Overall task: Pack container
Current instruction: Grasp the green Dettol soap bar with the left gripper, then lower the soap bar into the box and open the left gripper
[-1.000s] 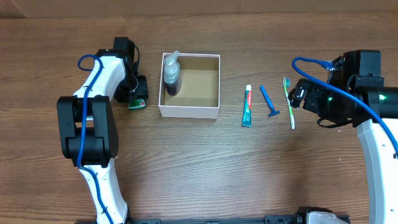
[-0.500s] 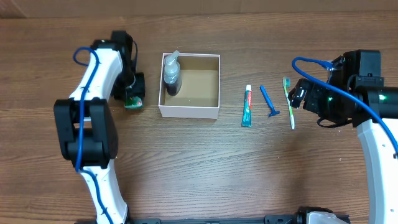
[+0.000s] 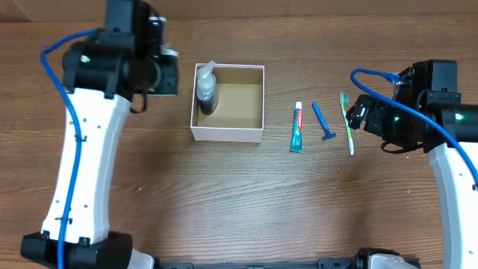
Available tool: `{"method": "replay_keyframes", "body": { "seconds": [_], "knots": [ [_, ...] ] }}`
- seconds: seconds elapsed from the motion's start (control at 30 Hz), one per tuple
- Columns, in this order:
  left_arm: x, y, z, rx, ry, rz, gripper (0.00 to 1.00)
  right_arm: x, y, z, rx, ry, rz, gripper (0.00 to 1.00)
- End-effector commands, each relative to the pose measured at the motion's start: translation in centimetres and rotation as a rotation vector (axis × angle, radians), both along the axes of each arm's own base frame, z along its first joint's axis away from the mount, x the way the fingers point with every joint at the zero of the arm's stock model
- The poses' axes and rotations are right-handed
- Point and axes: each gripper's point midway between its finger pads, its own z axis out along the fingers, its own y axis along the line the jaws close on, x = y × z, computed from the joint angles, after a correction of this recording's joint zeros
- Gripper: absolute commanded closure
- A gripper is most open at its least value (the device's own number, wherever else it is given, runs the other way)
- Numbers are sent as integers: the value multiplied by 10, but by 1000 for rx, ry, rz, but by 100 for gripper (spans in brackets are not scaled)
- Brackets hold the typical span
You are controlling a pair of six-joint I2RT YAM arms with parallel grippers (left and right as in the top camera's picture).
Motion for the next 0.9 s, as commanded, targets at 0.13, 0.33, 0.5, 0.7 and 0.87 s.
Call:
{"method": "replay_keyframes", "body": {
  "seconds": [0.13, 0.33, 0.5, 0.7, 0.87],
  "knots": [
    [7, -69, -74, -8, 121, -100, 75, 4, -2, 9, -9, -29, -1, 0],
    [15, -116, -110, -2, 141, -179, 75, 4, -2, 9, -9, -29, -1, 0],
    [33, -142, -119, 25, 56, -180, 72, 4, -2, 9, -9, -29, -1, 0],
    [51, -153, -161, -2, 94, -105, 71, 4, -2, 9, -9, -29, -1, 0],
    [52, -163, -206, -43, 191, -39, 58, 4, -2, 9, -9, -29, -1, 0]
  ]
}}
